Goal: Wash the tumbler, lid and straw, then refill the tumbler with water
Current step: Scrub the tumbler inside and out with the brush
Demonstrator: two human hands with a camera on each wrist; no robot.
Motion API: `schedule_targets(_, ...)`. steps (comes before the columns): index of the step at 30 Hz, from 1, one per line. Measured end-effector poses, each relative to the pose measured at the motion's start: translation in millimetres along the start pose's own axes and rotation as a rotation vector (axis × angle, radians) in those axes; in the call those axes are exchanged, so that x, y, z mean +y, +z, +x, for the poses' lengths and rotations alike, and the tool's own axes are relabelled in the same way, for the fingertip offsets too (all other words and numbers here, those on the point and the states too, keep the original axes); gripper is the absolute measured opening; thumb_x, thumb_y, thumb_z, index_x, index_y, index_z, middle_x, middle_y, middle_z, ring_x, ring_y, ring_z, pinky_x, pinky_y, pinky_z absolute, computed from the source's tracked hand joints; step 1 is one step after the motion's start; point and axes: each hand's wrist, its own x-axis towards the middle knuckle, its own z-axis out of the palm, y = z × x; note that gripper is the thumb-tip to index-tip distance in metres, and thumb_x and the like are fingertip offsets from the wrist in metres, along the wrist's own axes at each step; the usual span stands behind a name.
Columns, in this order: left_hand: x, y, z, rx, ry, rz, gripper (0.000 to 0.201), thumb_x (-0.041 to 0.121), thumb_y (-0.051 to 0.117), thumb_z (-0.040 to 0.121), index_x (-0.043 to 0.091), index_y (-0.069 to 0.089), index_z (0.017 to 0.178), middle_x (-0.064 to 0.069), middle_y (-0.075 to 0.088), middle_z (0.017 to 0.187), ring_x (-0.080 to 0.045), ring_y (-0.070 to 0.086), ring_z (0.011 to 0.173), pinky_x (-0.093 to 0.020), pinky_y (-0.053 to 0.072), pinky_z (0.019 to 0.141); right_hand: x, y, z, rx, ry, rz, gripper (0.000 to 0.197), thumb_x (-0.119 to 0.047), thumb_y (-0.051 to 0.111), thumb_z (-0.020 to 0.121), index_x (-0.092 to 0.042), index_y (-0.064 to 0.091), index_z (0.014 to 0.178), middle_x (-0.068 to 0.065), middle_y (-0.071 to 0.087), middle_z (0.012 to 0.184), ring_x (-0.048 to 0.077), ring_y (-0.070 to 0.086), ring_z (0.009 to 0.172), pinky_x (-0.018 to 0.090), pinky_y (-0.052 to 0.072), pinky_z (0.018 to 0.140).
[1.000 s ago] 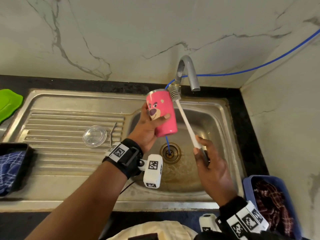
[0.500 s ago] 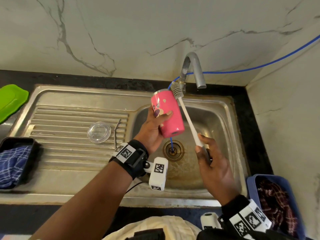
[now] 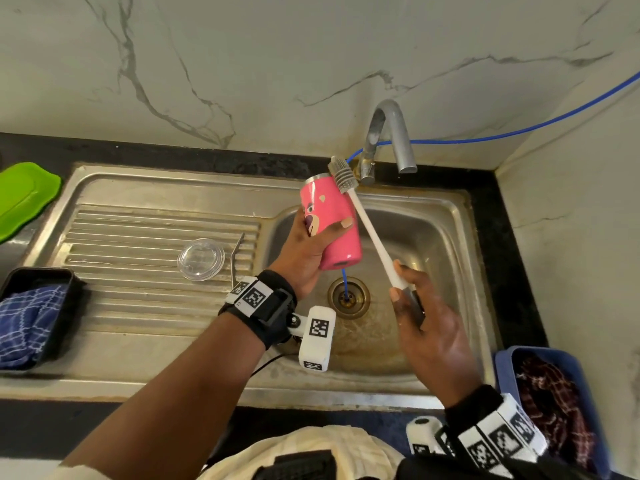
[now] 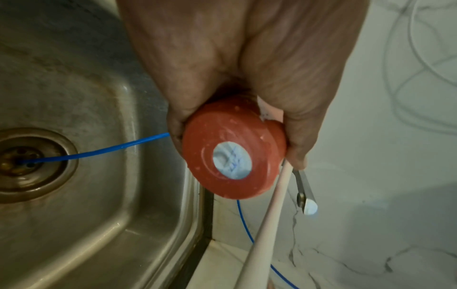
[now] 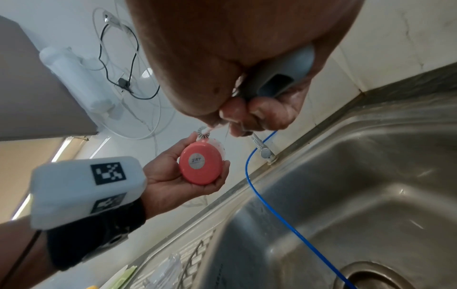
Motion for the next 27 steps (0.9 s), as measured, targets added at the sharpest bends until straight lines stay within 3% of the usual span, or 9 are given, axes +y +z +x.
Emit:
schedule_targets(3, 6.6, -2.7, 4.2, 0.016, 0.001, -0.043, 0.076, 0.021, 0.078, 0.081, 0.018, 0.045, 0.15, -0.012, 0.064, 0.14, -0.03, 0.066, 0.124, -0.044, 0.062, 0.087, 0.3, 3.2, -1.6, 0.004, -0.021, 0.009, 0.035, -0.026, 0.057, 0.105, -0.039, 0.054, 0.137, -0.005, 0.05, 0.062, 0.005, 0.046, 0.046, 0.012, 0.035, 0.044)
schedule_targets(6, 13.8, -13.3, 8.5, 0.058, 0.017, -0.077, 0.075, 0.024, 0.078, 0.083, 0.017, 0.045, 0.15, -0.014, 0.065, 0.14, -0.03, 0.068, 0.121, -0.045, 0.061, 0.085, -1.7, 5.0, -11.4, -0.026, -0.026, 0.015, 0.036, -0.021, 0.058, 0.105, -0.037, 0.054, 0.136, -0.02, 0.053, 0.065, 0.003, 0.048, 0.048, 0.008, 0.034, 0.048)
schedule_targets(8, 12.6, -18.0, 7.1, 0.065, 0.022, -0.071, 0.075, 0.023, 0.078, 0.084, 0.016, 0.044, 0.151, -0.015, 0.063, 0.142, -0.031, 0.067, 0.123, -0.045, 0.061, 0.086, -2.4, 4.6, -13.9, -0.03, -0.026, 0.018, 0.035, -0.021, 0.057, 0.105, -0.037, 0.054, 0.136, -0.022, 0.054, 0.064, 0.003, 0.048, 0.048, 0.007, 0.033, 0.048)
schedule_targets(13, -4.9, -13.7, -0.1, -0.02, -0.009, -0.066, 0.071, 0.017, 0.075, 0.086, 0.013, 0.045, 0.151, -0.014, 0.062, 0.144, -0.033, 0.062, 0.13, -0.047, 0.06, 0.09, 0.1, 2.0, -4.2, -0.006, -0.034, 0.012, 0.035, -0.024, 0.056, 0.106, -0.04, 0.052, 0.137, 0.001, 0.052, 0.067, 0.007, 0.046, 0.045, 0.011, 0.033, 0.045)
schedule_targets(15, -3.1, -11.8, 1.1, -0.026, -0.006, -0.067, 0.07, 0.016, 0.074, 0.086, 0.012, 0.046, 0.15, -0.015, 0.062, 0.143, -0.033, 0.063, 0.129, -0.047, 0.06, 0.09, 1.0, 1.5, -3.2, -0.006, -0.031, -0.001, 0.036, -0.021, 0.056, 0.106, -0.039, 0.053, 0.138, 0.003, 0.052, 0.068, 0.006, 0.045, 0.045, 0.01, 0.033, 0.045)
schedule_targets(20, 12.1, -20.3, 8.4, 0.024, 0.03, -0.103, 0.073, 0.015, 0.075, 0.085, 0.005, 0.045, 0.152, -0.02, 0.06, 0.146, -0.036, 0.062, 0.13, -0.047, 0.061, 0.088, -1.1, 3.9, -20.5, -0.063, -0.007, 0.022, 0.035, -0.017, 0.057, 0.106, -0.03, 0.055, 0.138, -0.026, 0.057, 0.066, 0.002, 0.05, 0.048, 0.007, 0.034, 0.048)
schedule_targets(24, 7.5, -14.7, 1.1, -0.053, -0.011, -0.08, 0.067, 0.013, 0.071, 0.087, 0.009, 0.047, 0.149, -0.015, 0.063, 0.142, -0.033, 0.062, 0.13, -0.047, 0.06, 0.092, 1.1, 7.7, -12.0, -0.012, -0.004, 0.004, 0.035, -0.026, 0.055, 0.106, -0.036, 0.054, 0.139, -0.011, 0.055, 0.064, 0.005, 0.049, 0.048, 0.009, 0.035, 0.047)
schedule_targets(27, 0.9, -7.7, -1.6, -0.098, -0.024, -0.091, 0.068, 0.011, 0.07, 0.088, 0.007, 0.045, 0.151, -0.014, 0.064, 0.139, -0.033, 0.062, 0.129, -0.051, 0.059, 0.096, 2.0, 7.7, -2.4, 0.022, -0.014, 0.003, 0.036, -0.023, 0.055, 0.106, -0.035, 0.053, 0.14, -0.009, 0.051, 0.062, 0.005, 0.051, 0.049, 0.009, 0.037, 0.047)
